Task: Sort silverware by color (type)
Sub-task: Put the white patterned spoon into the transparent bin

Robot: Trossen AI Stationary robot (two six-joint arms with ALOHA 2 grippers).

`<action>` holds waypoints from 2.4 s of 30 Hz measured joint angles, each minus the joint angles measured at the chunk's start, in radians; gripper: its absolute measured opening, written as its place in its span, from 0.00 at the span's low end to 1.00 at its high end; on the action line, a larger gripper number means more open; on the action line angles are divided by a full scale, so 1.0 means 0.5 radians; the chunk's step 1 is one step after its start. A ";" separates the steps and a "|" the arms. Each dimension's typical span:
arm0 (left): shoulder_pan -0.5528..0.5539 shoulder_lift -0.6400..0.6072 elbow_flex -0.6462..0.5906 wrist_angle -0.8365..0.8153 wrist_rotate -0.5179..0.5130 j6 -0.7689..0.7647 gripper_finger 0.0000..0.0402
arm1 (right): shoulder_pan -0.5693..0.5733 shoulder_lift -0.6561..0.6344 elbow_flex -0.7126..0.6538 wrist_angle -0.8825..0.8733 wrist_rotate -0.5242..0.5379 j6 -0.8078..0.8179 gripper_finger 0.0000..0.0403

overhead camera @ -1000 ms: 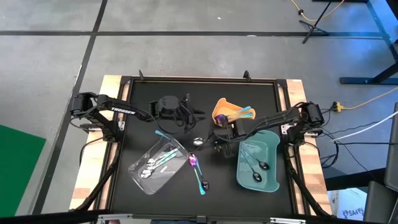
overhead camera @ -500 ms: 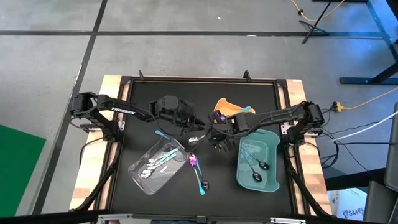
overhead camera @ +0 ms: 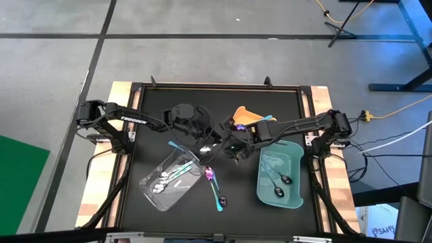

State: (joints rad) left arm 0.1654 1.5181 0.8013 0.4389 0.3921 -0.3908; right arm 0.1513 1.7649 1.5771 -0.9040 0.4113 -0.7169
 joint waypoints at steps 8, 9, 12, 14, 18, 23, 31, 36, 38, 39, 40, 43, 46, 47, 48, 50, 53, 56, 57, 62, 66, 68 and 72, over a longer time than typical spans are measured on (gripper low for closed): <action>0.000 0.000 0.000 -0.001 0.045 -0.179 0.26 | 0.000 0.000 0.002 0.133 0.001 -0.325 0.01; 0.000 0.000 0.000 -0.001 0.046 -0.197 0.26 | -0.001 0.000 0.002 0.142 0.000 -0.364 0.01; 0.000 -0.002 0.000 -0.002 0.046 -0.211 0.26 | 0.000 0.000 0.002 0.154 0.000 -0.410 0.01; 0.000 -0.002 0.000 -0.002 0.046 -0.214 0.26 | -0.001 0.000 0.002 0.148 0.000 -0.410 0.01; 0.000 -0.002 0.000 -0.010 0.041 -0.215 0.26 | 0.000 0.000 0.002 0.105 0.000 -0.363 0.01; 0.000 -0.002 0.000 -0.009 0.036 -0.215 0.26 | -0.001 0.000 0.002 -0.037 -0.003 -0.276 0.01; 0.000 -0.002 0.000 -0.048 0.005 -0.228 0.26 | 0.000 0.000 0.002 -0.026 0.002 -0.330 0.01; -0.002 -0.002 0.001 -0.134 -0.041 -0.315 0.26 | 0.000 0.000 0.002 -0.012 -0.010 -0.460 0.01; -0.002 -0.001 0.000 -0.135 -0.040 -0.315 0.26 | 0.000 0.000 0.002 -0.009 -0.021 -0.469 0.01; -0.002 -0.001 0.000 -0.132 -0.034 -0.314 0.26 | 0.000 0.000 0.002 -0.006 -0.021 -0.469 0.01; -0.002 -0.001 0.001 -0.128 -0.029 -0.315 0.26 | -0.001 0.000 0.002 -0.005 -0.021 -0.472 0.01; -0.002 -0.001 0.001 -0.130 -0.025 -0.316 0.26 | -0.002 0.000 0.002 0.011 -0.020 -0.528 0.01; 0.000 -0.001 0.001 -0.130 -0.032 -0.317 0.26 | -0.001 0.000 0.002 0.103 -0.021 -0.600 0.01; 0.000 -0.001 0.001 -0.130 -0.032 -0.318 0.26 | -0.001 0.000 0.002 0.130 -0.021 -0.629 0.01; 0.000 -0.001 0.001 -0.129 -0.032 -0.320 0.26 | -0.001 0.000 0.002 0.155 -0.020 -0.661 0.01; 0.000 -0.001 0.001 -0.129 -0.032 -0.354 0.26 | -0.002 0.000 0.002 0.195 -0.016 -0.724 0.01; 0.000 -0.001 0.001 -0.129 -0.032 -0.416 0.26 | -0.002 0.000 0.002 0.242 -0.011 -0.804 0.01; 0.000 -0.001 0.001 -0.129 -0.034 -0.419 0.26 | -0.002 0.000 0.002 0.291 -0.001 -0.836 0.01; 0.000 -0.001 0.001 -0.129 -0.037 -0.419 0.26 | -0.002 0.000 0.002 0.301 -0.001 -0.836 0.01; 0.000 -0.001 0.001 -0.129 -0.068 -0.419 0.21 | -0.002 0.000 0.002 0.295 0.001 -0.836 0.01; 0.000 -0.001 0.001 -0.128 -0.069 -0.420 0.13 | -0.002 0.000 0.002 0.292 0.001 -0.836 0.01; 0.000 -0.001 0.001 -0.134 -0.076 -0.420 0.09 | -0.002 0.000 0.002 0.291 0.001 -0.836 0.01; 0.000 0.000 0.001 -0.136 -0.077 -0.420 0.06 | -0.002 -0.001 0.002 0.291 0.001 -0.836 0.01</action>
State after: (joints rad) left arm 0.1654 1.5181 0.8017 0.3710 0.3536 -0.6010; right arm 0.1501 1.7645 1.5780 -0.7585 0.4119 -1.1351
